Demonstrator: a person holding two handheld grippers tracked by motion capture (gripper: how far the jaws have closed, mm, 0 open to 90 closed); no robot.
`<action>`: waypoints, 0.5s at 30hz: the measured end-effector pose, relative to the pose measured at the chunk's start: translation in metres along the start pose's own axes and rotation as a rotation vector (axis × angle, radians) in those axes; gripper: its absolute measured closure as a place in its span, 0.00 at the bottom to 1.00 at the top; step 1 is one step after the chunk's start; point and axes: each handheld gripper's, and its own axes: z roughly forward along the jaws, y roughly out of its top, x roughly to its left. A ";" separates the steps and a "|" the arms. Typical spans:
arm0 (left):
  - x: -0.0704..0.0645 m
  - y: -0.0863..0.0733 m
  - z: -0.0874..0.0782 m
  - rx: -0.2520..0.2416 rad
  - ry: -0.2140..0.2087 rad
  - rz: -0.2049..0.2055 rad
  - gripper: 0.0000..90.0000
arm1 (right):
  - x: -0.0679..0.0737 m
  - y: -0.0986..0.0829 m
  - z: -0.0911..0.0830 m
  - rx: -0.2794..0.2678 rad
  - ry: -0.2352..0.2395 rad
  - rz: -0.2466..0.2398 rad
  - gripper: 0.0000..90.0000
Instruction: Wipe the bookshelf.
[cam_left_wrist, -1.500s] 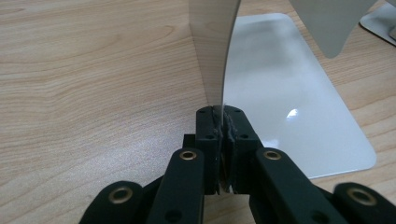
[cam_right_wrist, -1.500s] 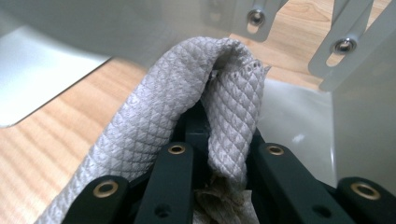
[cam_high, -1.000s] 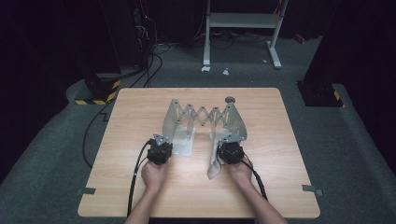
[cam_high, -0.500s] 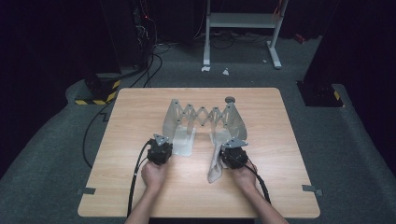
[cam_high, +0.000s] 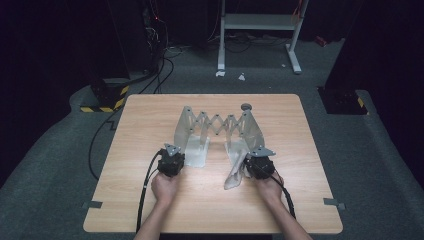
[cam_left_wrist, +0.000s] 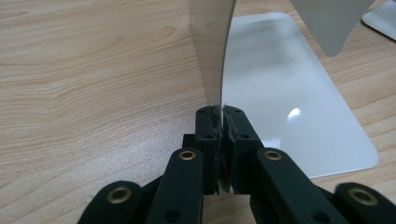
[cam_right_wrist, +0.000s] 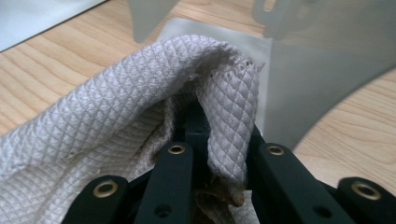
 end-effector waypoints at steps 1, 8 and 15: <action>0.000 0.000 0.000 -0.002 -0.001 -0.005 0.94 | 0.000 0.000 0.000 0.001 -0.008 -0.004 0.90; 0.000 0.000 0.000 0.000 0.002 0.001 0.94 | 0.006 0.003 0.003 0.000 -0.005 0.002 0.90; 0.000 0.000 0.000 0.000 0.001 0.001 0.94 | 0.022 0.013 0.012 0.003 0.021 -0.019 0.90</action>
